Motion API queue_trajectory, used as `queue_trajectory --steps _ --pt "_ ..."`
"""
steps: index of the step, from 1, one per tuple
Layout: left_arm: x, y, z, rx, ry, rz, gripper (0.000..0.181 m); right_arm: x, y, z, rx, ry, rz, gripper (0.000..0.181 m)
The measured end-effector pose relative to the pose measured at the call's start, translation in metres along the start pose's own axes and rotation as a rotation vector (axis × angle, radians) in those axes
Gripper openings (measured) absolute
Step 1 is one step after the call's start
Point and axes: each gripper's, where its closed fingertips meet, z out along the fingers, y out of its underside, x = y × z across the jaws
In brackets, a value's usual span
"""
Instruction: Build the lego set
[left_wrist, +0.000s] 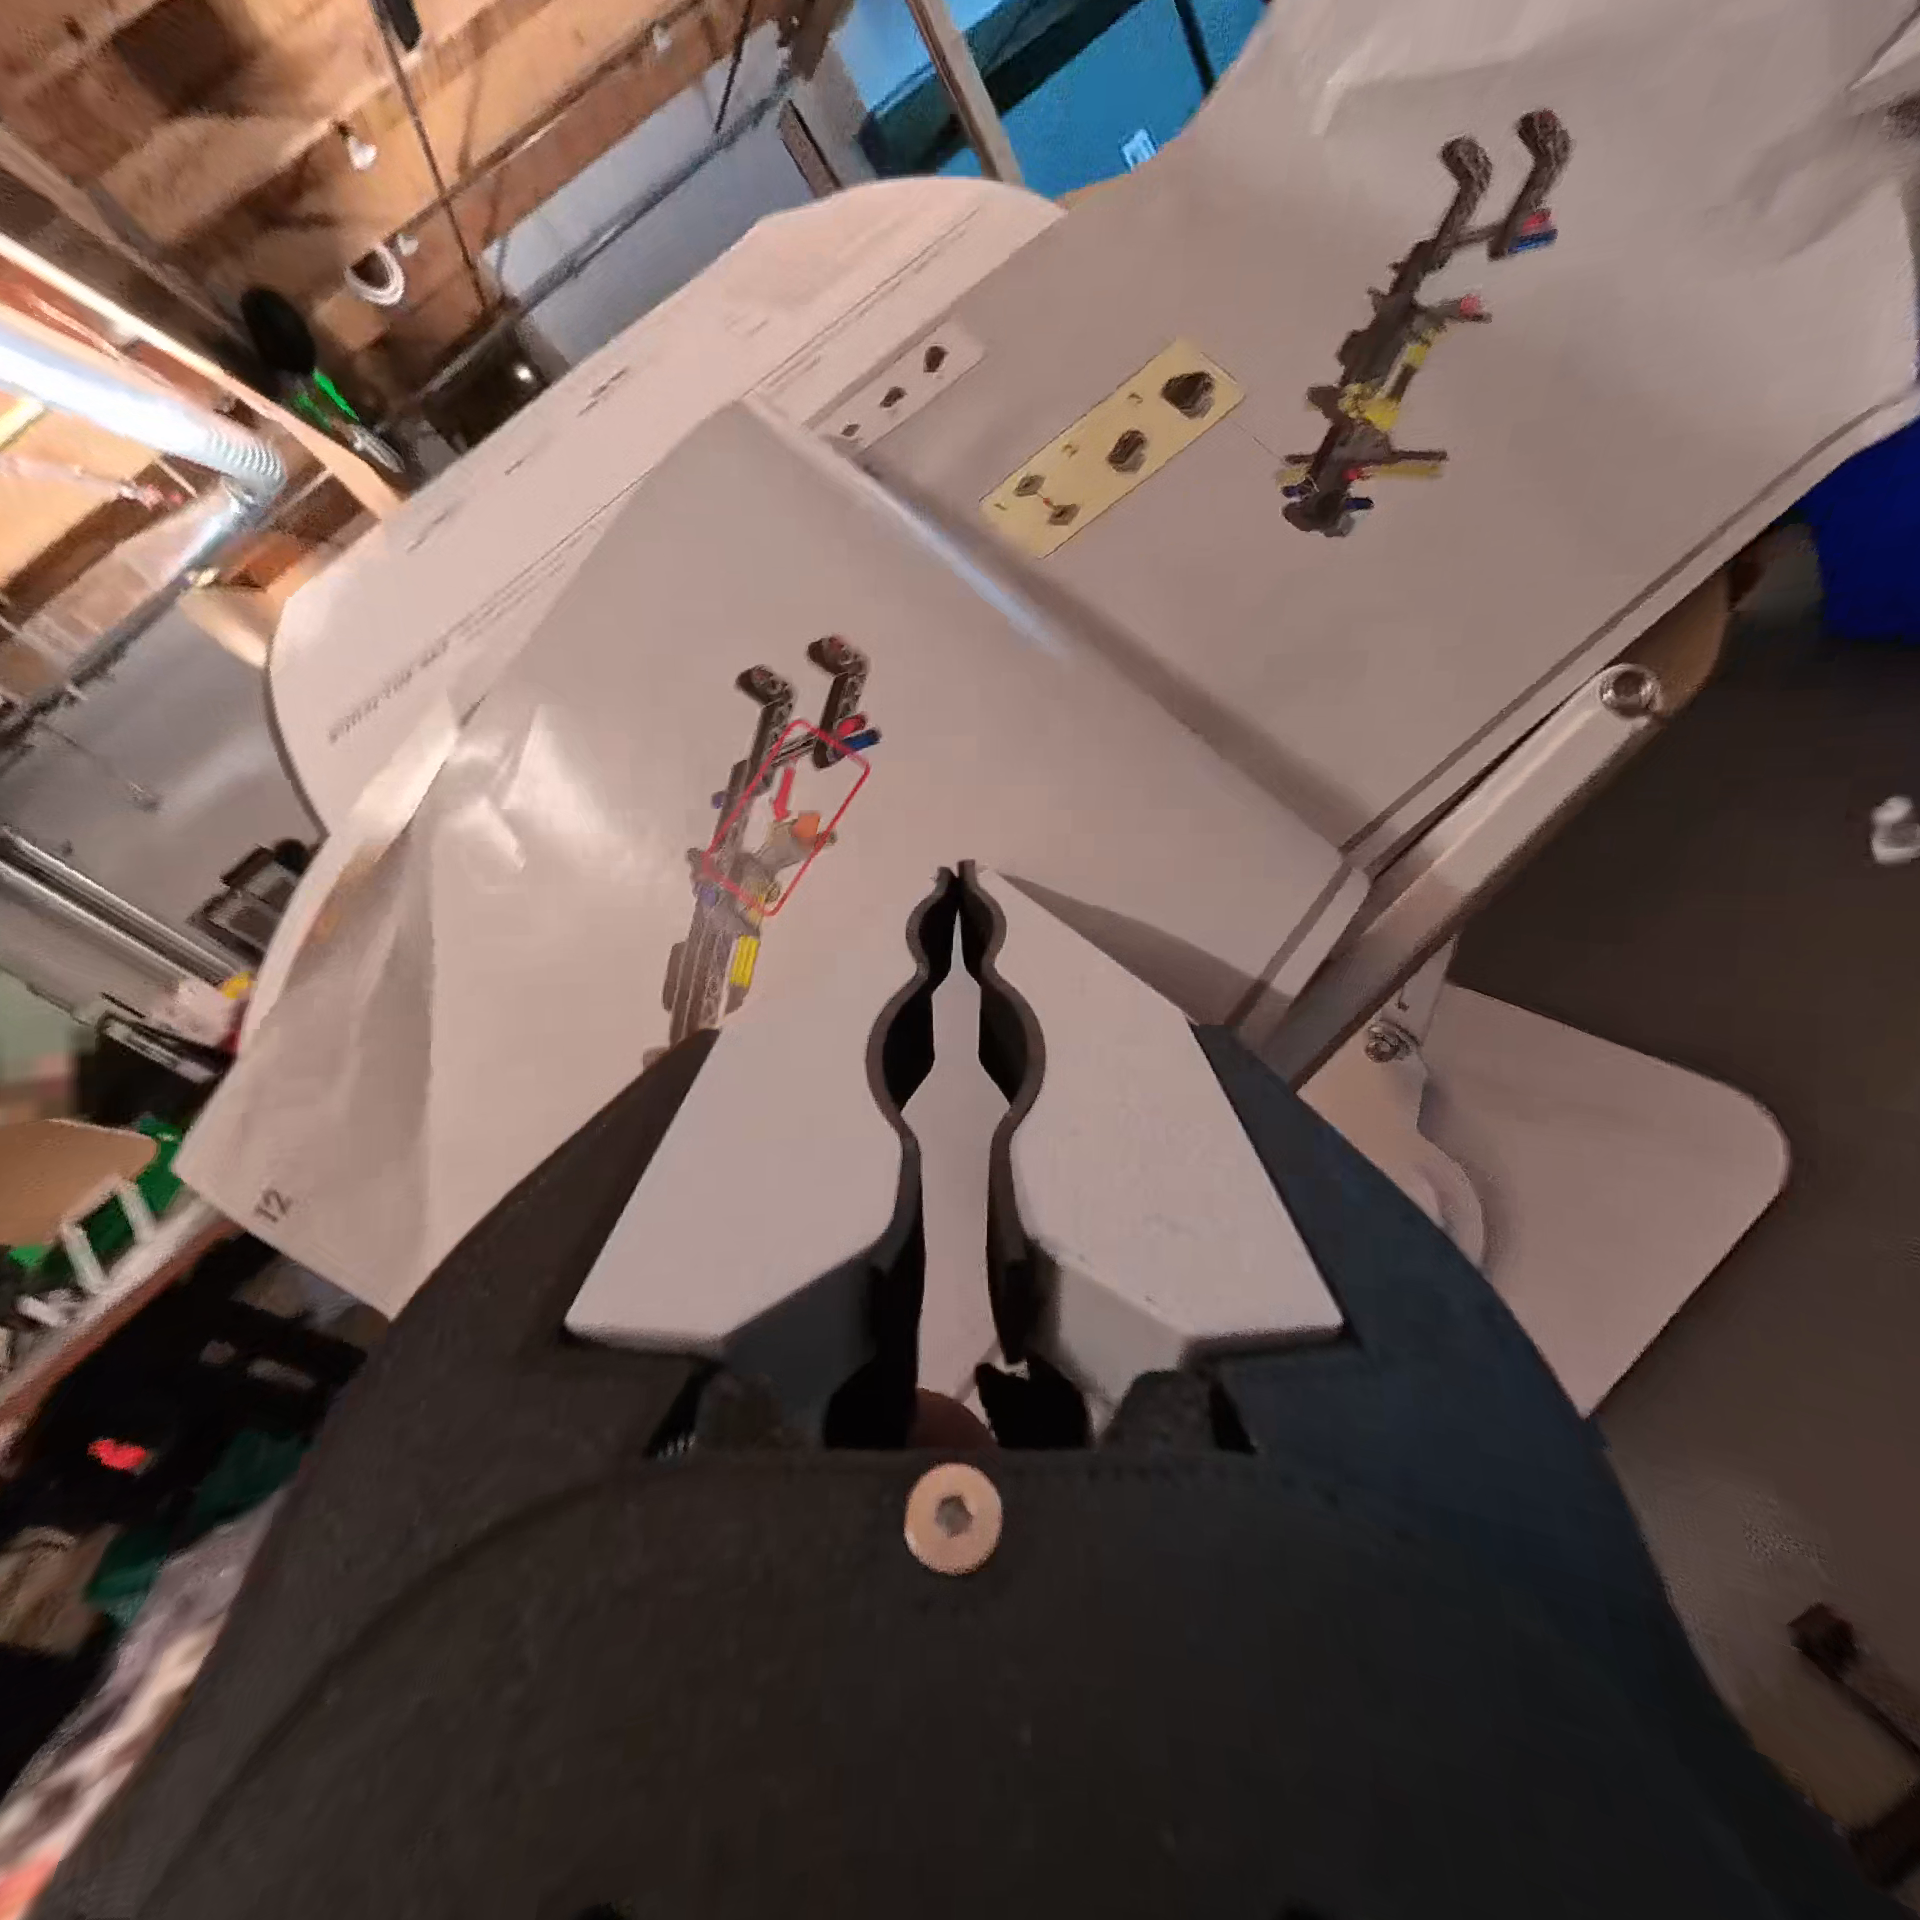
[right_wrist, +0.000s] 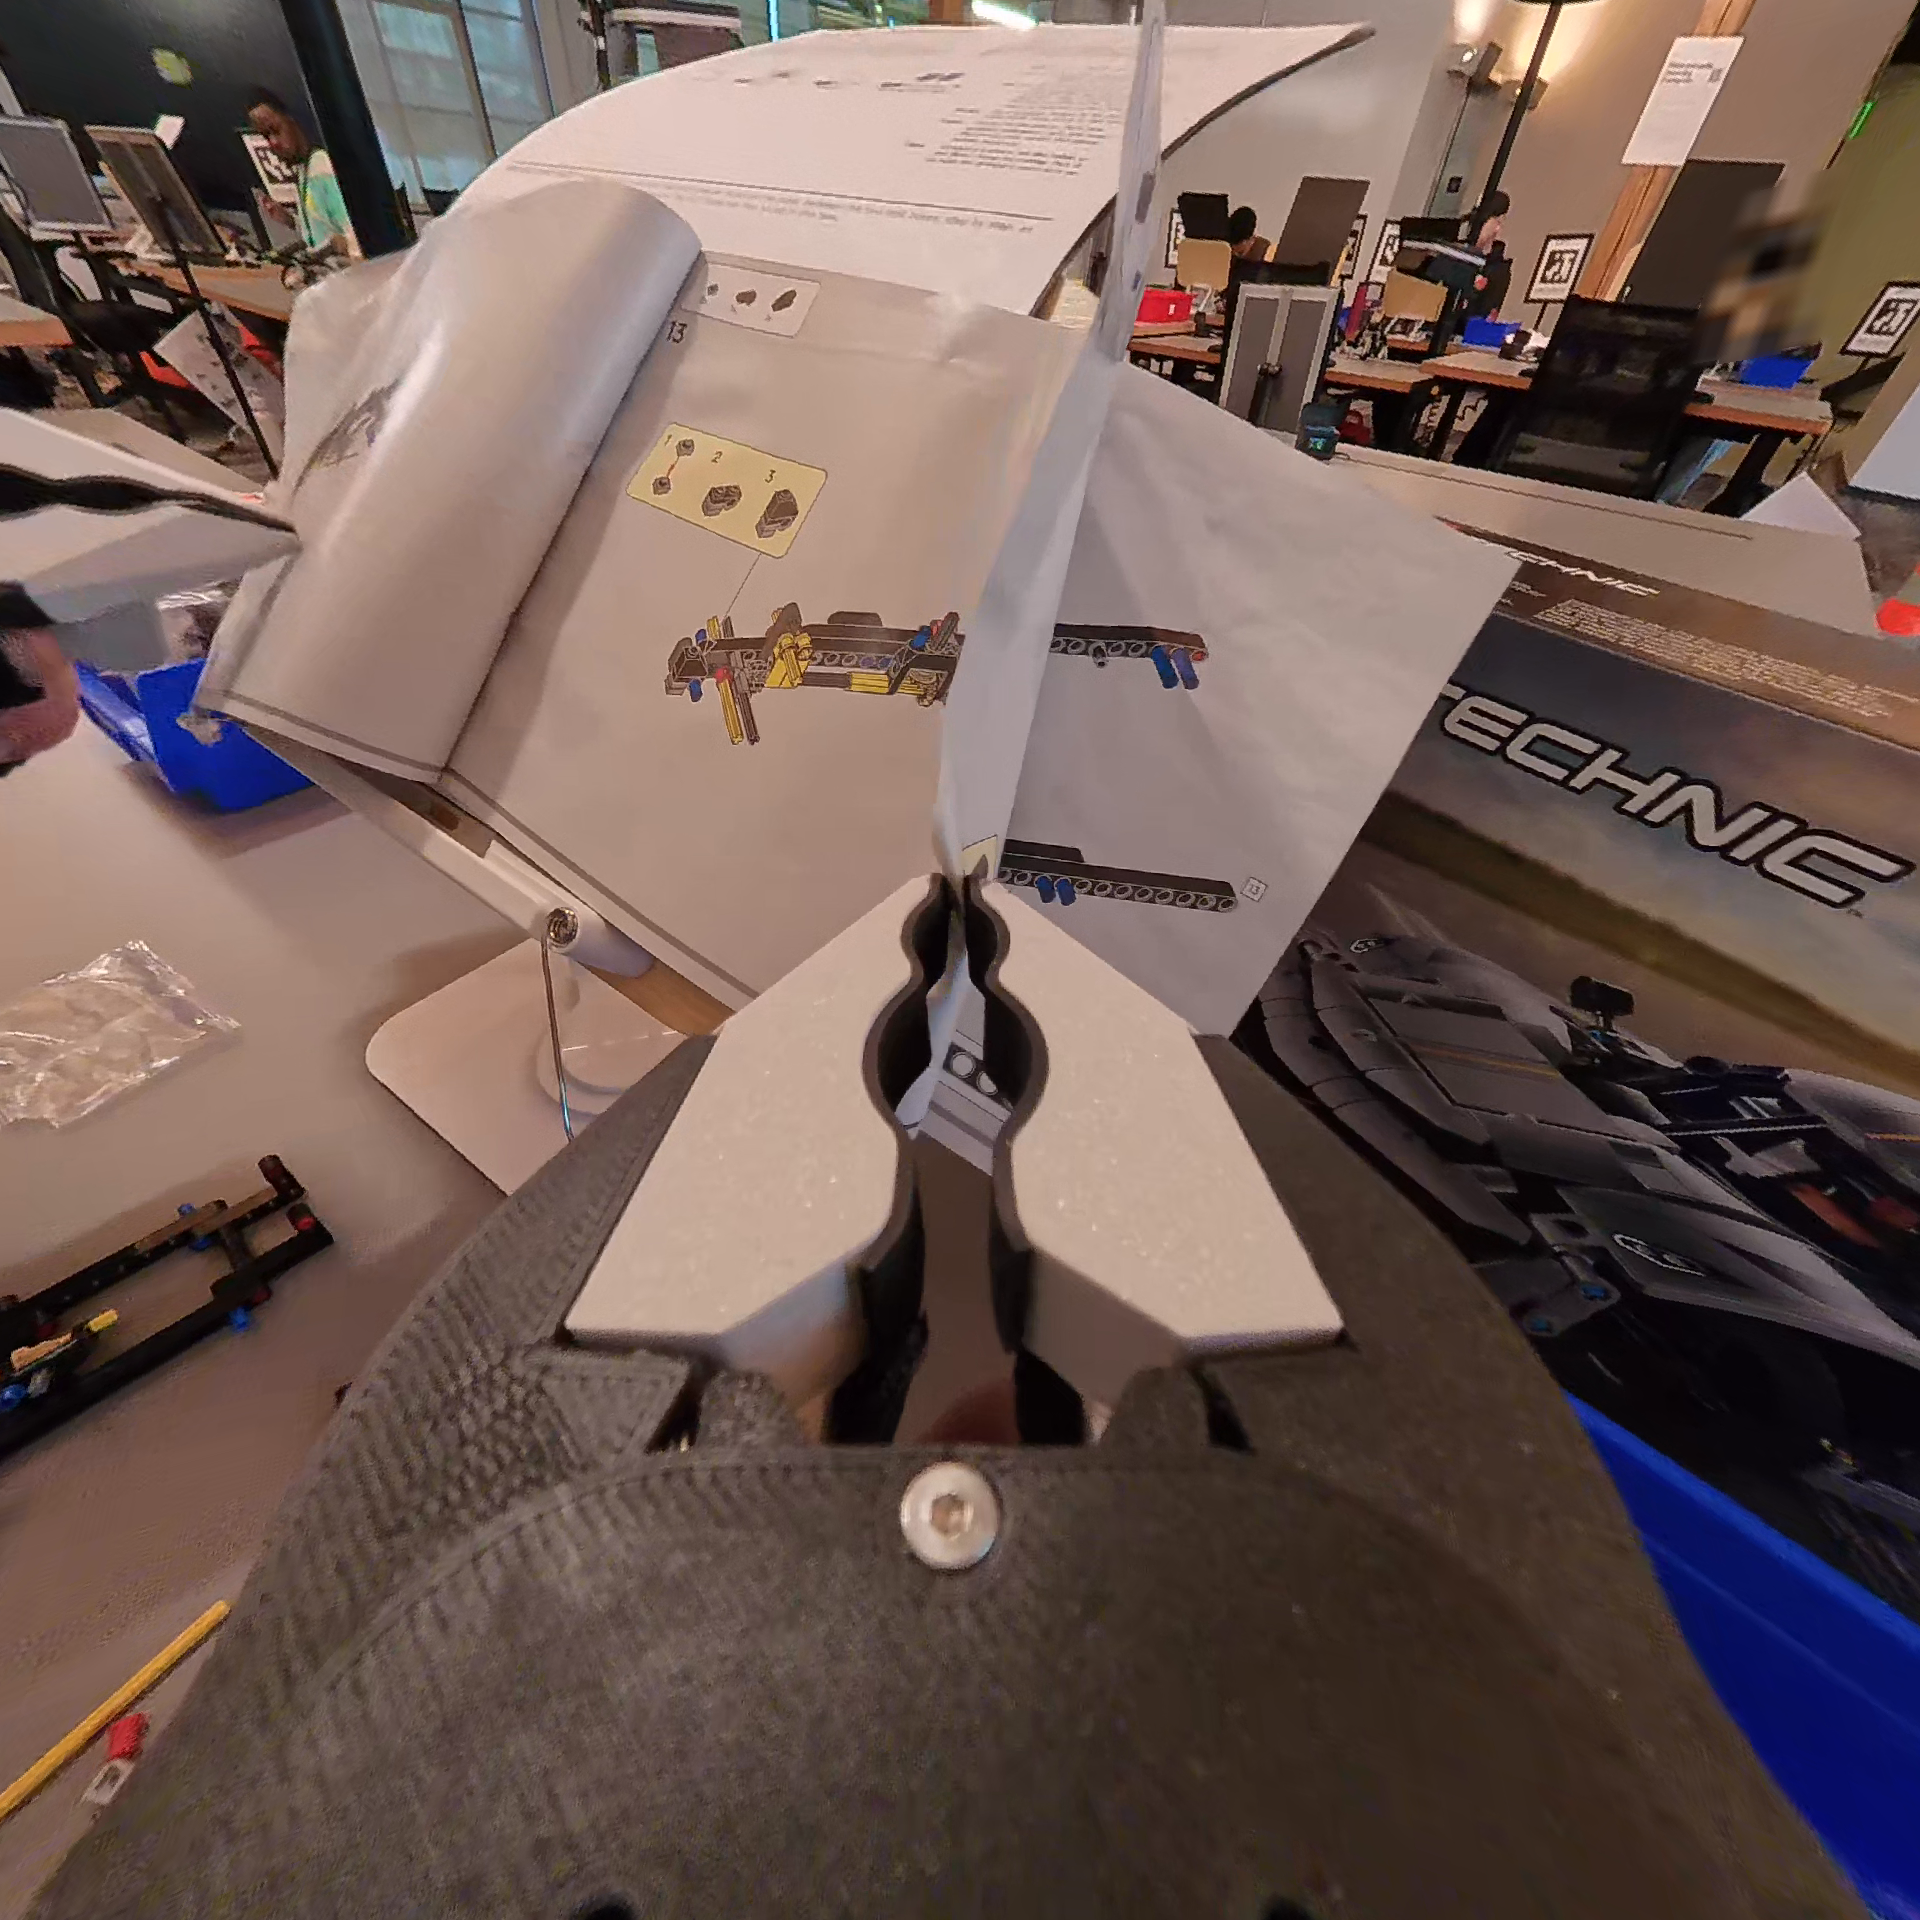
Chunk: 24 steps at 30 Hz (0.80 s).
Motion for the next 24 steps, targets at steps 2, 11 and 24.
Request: queue_trajectory --steps 2,11,24 --pt "-0.001 0.005 0.008 -0.051 -0.014 0.077 0.0 -0.003 -0.001 -0.001 -0.003 -0.004 -0.01 0.0" --pt "-0.029 0.049 0.009 -0.177 0.009 0.004 0.0 -0.012 -0.008 -0.006 0.007 -0.011 -0.013 0.019" --pt "-0.061 0.068 -0.003 -0.151 0.122 -0.076 0.0 -0.224 -0.007 0.06 -0.061 -0.173 -0.931 0.019"
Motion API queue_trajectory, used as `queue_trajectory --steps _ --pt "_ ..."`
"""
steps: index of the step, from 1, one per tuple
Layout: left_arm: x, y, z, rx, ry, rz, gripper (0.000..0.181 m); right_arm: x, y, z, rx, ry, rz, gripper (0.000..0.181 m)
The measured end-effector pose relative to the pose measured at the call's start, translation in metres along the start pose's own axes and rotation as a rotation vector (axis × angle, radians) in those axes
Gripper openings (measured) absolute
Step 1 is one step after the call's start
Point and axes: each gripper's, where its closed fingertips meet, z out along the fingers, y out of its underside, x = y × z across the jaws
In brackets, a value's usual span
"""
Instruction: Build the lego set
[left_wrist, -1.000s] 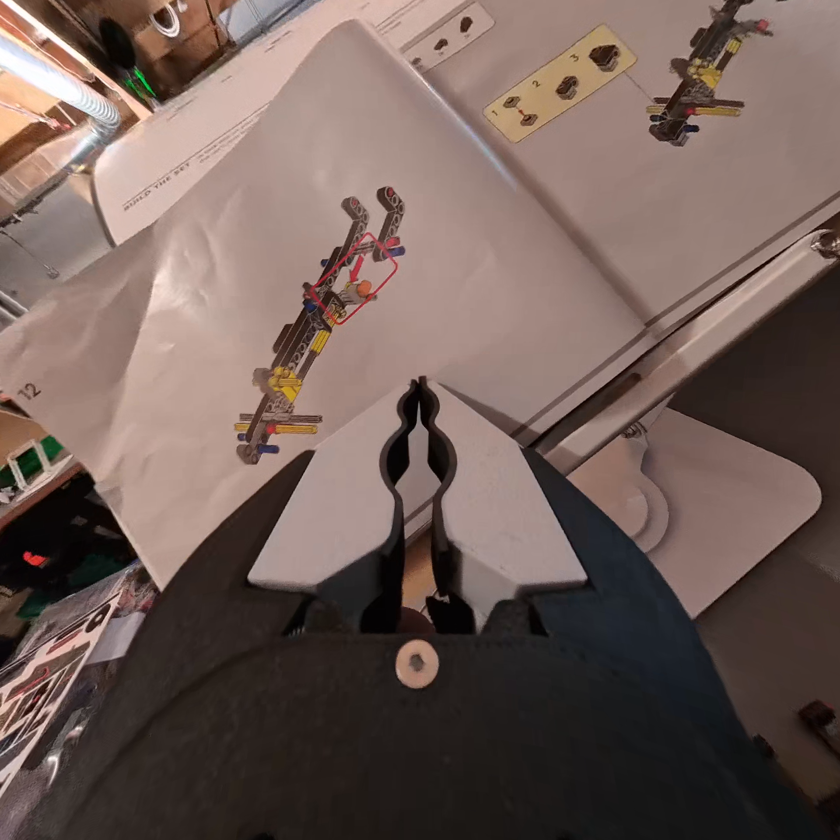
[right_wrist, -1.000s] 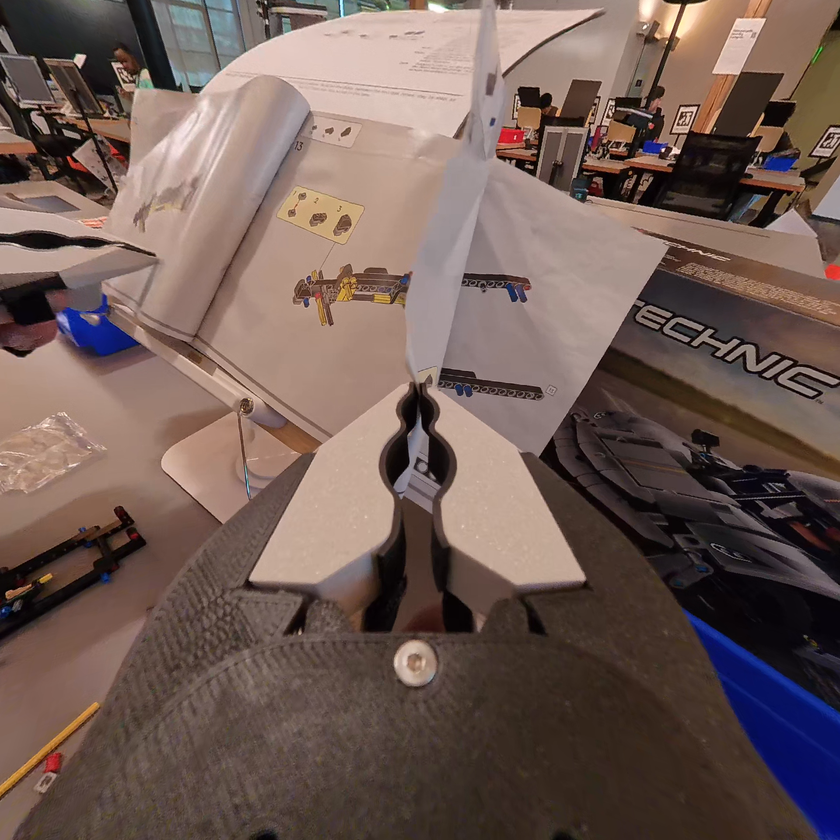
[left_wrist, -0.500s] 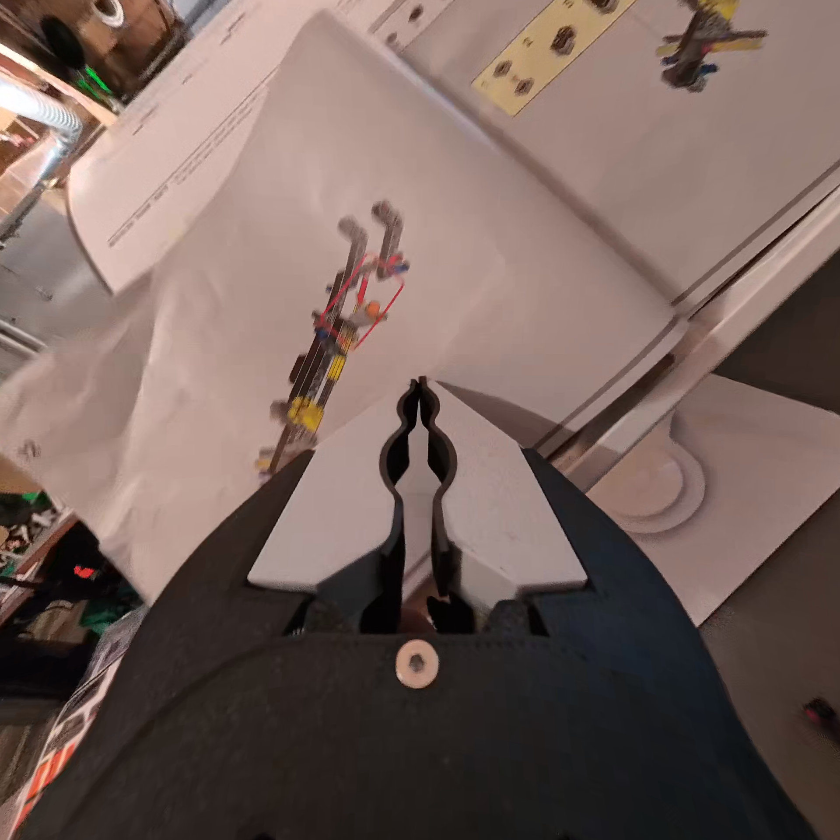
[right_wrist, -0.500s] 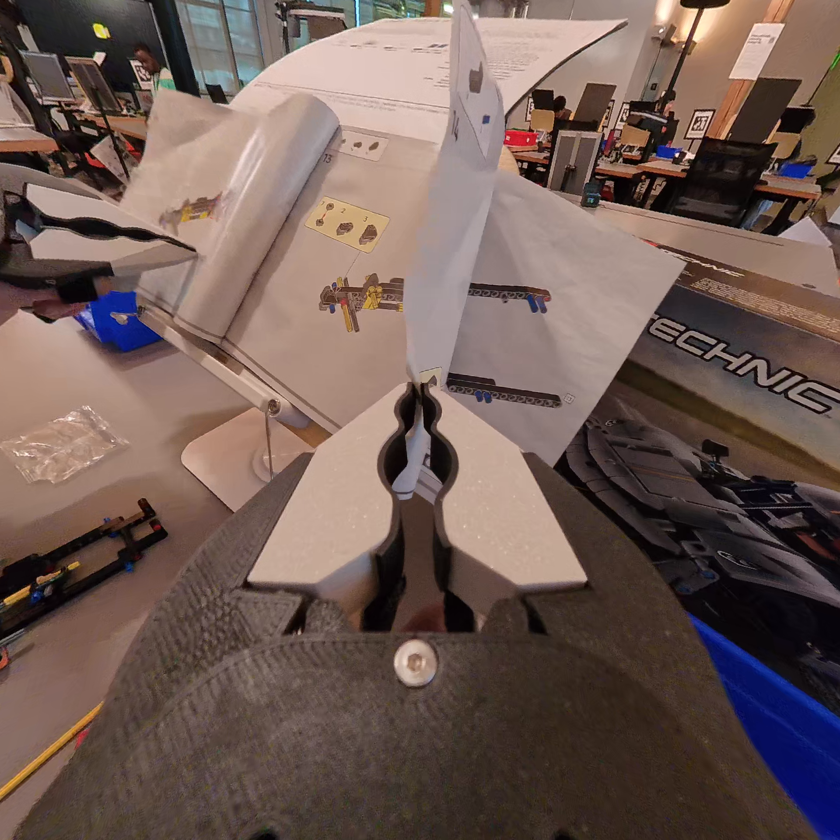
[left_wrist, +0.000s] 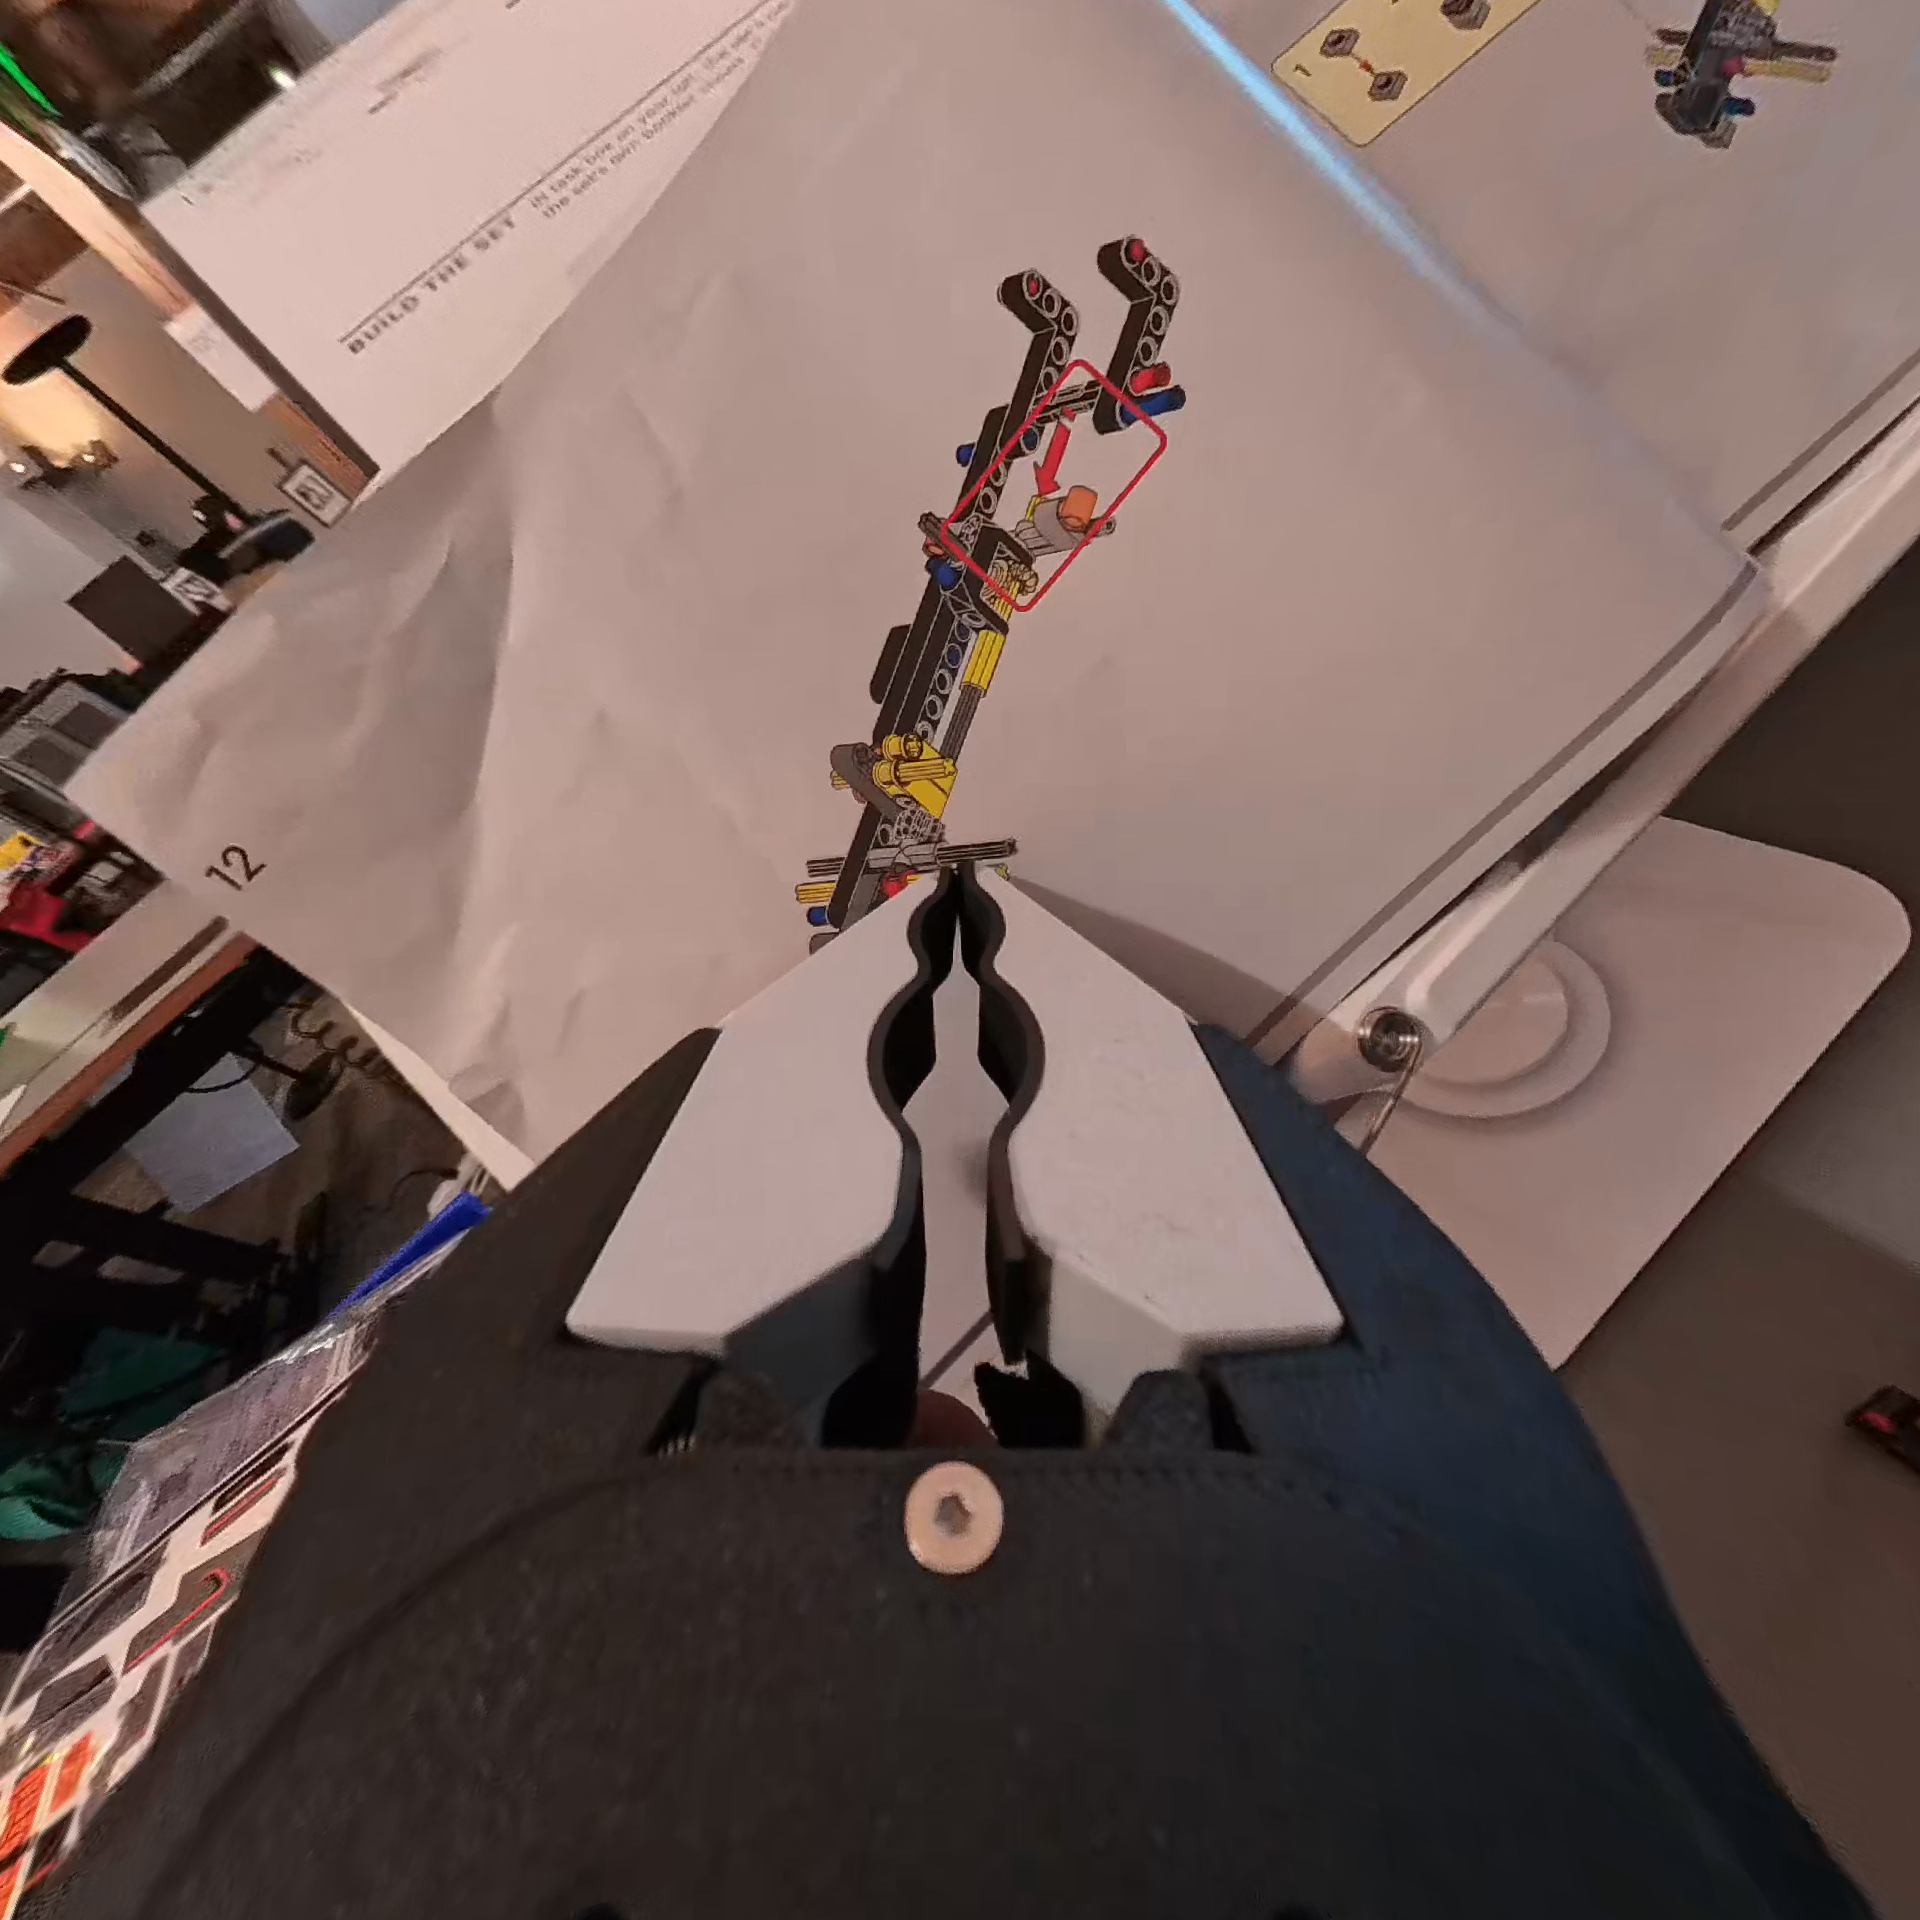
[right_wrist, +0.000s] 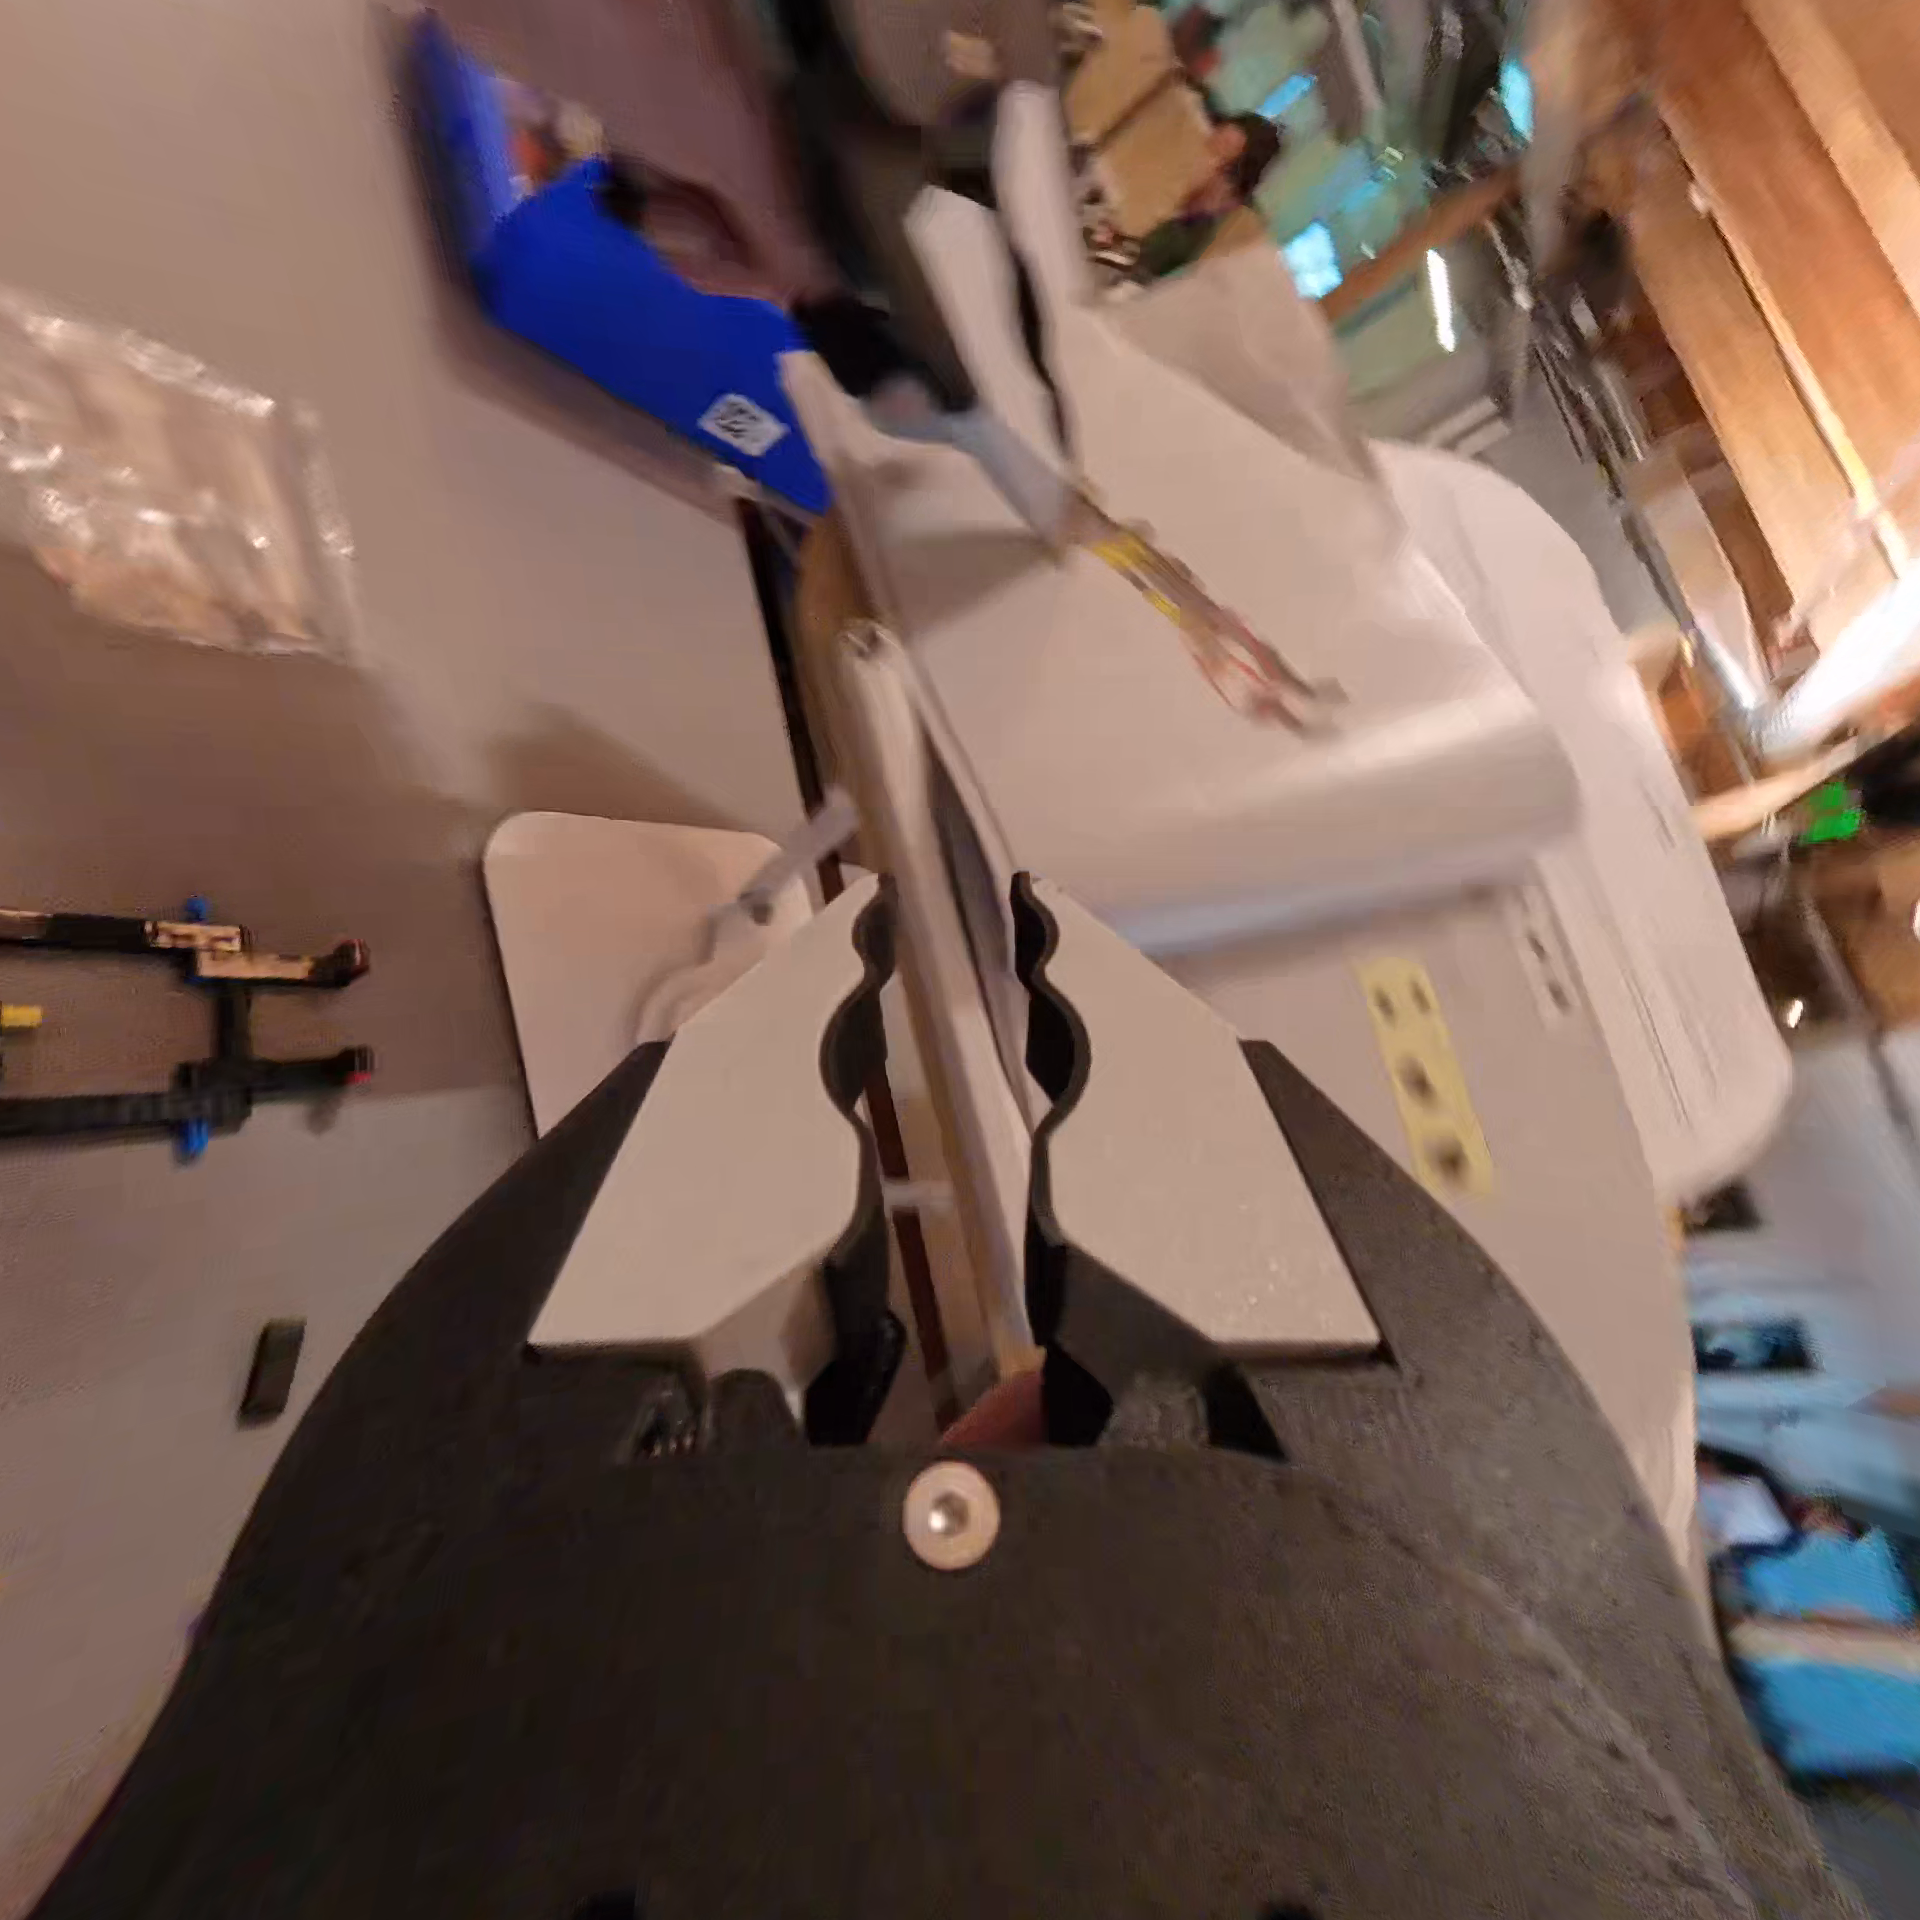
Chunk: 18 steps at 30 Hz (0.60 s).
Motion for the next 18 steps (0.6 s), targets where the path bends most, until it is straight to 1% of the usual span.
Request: queue_trajectory --steps 2,5,7,8,10,12,14,15,16,18 --pt "-0.001 0.001 0.0 0.006 0.018 -0.007 0.0 -0.029 -0.022 0.037 0.0 -0.045 -0.156 0.02" --pt "-0.002 0.004 0.0 0.01 0.039 -0.022 0.0 -0.047 -0.04 0.084 -0.014 -0.02 -0.332 0.019" --pt "-0.003 0.005 -0.001 0.021 0.051 -0.044 0.0 -0.048 -0.037 0.11 -0.071 -0.003 -0.407 0.019" --pt "-0.005 0.007 -0.002 0.019 0.045 -0.047 0.0 -0.045 -0.035 0.12 -0.097 0.02 -0.431 0.016" --pt "-0.006 0.009 -0.003 0.029 0.042 -0.05 0.0 -0.041 -0.029 0.13 -0.126 0.031 -0.438 0.014" --pt "-0.006 0.011 -0.004 0.042 0.049 -0.063 0.0 -0.039 -0.031 0.12 -0.097 0.03 -0.376 0.017" --pt "-0.005 0.011 -0.004 0.055 0.05 -0.07 0.0 -0.017 -0.027 0.093 -0.054 0.067 -0.208 0.022" --pt "-0.005 0.012 -0.004 0.06 0.05 -0.072 0.0 0.004 -0.017 0.077 -0.039 0.108 -0.112 0.028" --pt "-0.005 0.012 -0.004 0.063 0.049 -0.072 0.0 0.029 0.0 0.059 -0.033 0.15 -0.023 0.034" --pt "-0.005 0.012 -0.004 0.064 0.048 -0.065 0.0 0.088 0.047 0.026 -0.048 0.233 0.159 0.06"
